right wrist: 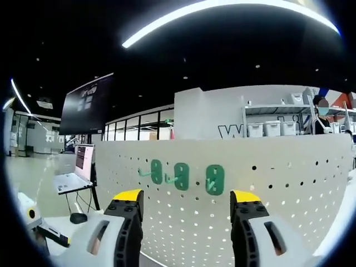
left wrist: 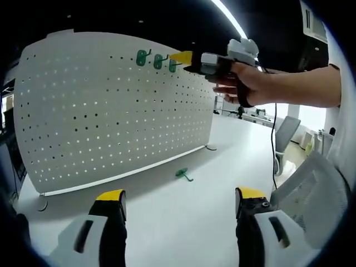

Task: Insert the hook assembly into the mounting plate slot until the hook locks in place.

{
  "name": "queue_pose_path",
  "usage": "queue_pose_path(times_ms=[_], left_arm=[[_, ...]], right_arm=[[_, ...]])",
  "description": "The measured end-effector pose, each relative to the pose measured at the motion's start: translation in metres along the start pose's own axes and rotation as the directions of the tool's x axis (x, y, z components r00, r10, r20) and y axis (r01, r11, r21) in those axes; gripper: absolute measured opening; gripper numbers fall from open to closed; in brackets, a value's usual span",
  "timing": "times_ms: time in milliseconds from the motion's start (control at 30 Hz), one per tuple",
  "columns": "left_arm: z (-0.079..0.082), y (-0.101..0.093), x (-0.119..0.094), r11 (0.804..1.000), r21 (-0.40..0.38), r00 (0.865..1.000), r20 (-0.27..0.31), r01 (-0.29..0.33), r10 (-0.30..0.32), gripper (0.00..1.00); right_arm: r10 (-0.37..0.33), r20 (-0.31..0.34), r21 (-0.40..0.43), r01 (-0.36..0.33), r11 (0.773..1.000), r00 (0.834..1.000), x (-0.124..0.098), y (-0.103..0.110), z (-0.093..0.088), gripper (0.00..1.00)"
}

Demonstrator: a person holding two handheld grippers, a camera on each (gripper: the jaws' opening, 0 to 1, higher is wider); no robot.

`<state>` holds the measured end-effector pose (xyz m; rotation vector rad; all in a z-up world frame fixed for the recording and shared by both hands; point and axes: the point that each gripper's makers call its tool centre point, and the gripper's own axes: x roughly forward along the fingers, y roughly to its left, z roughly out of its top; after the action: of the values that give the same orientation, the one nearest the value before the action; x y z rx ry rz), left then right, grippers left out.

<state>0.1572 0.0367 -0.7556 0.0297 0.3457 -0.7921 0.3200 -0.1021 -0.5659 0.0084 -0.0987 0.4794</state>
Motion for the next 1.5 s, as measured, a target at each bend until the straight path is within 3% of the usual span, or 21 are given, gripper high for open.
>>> queue_pose_path(times_ms=[467,633,1500], left_arm=[[0.003,0.001,0.0,1.0,0.008,1.0,-0.001,0.005,-0.005,0.83],[0.0,-0.004,0.0,0.999,0.034,1.0,-0.015,0.022,-0.022,0.83],[0.004,-0.003,-0.002,0.999,0.031,0.999,-0.011,0.039,-0.039,0.85]], right_arm=[[0.061,-0.022,0.022,-0.061,0.998,0.998,-0.037,0.008,-0.025,0.64],[0.085,-0.057,0.007,-0.085,0.996,0.995,-0.054,0.012,-0.04,0.65],[0.111,-0.151,0.115,-0.094,0.989,0.982,-0.119,0.016,-0.095,0.71]])
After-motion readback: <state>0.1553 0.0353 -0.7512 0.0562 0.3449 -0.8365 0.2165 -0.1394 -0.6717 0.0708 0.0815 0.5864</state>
